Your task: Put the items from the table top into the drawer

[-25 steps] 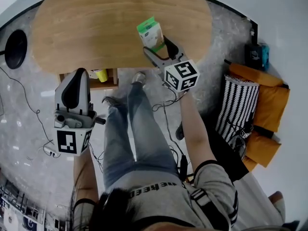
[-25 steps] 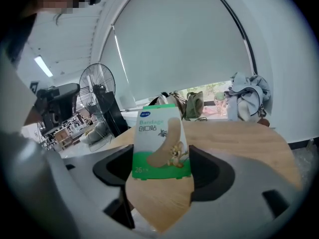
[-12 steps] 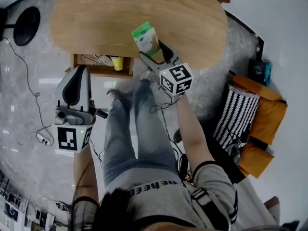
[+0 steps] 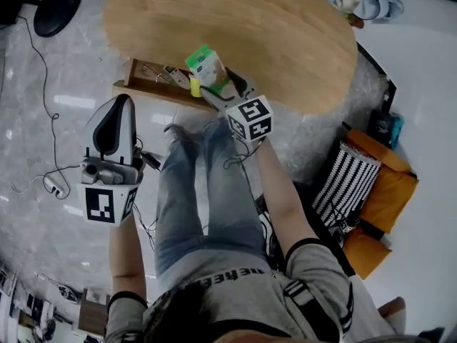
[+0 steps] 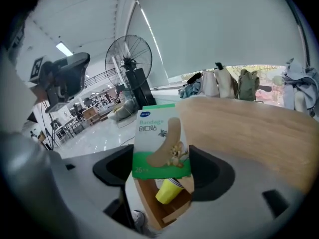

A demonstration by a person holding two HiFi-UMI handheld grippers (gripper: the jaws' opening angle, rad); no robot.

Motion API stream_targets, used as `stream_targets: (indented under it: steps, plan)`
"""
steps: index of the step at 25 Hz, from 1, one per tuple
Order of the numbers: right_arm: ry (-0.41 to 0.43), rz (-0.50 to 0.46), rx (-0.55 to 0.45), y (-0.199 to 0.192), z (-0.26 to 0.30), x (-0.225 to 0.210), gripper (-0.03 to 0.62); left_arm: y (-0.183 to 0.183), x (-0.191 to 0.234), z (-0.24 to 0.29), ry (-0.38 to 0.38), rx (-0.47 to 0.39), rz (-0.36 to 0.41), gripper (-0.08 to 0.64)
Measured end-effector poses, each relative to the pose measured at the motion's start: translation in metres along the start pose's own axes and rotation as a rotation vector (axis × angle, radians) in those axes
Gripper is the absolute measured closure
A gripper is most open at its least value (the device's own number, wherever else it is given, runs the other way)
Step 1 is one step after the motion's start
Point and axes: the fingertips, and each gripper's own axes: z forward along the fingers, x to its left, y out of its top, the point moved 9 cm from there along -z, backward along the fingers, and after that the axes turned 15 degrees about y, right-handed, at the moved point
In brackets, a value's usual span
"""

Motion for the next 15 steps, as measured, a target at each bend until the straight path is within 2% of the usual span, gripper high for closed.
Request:
stream_targets:
  steps: [4, 15]
  plan:
    - [0.018, -0.006, 0.068, -0.007, 0.035, 0.009, 0.247, -0.01, 0.029, -0.012, 0.023, 0.009, -0.004, 0.548]
    - [0.085, -0.048, 0.262, -0.036, 0.103, 0.023, 0.248, -0.032, 0.076, -0.047, 0.103, 0.043, -0.024, 0.548]
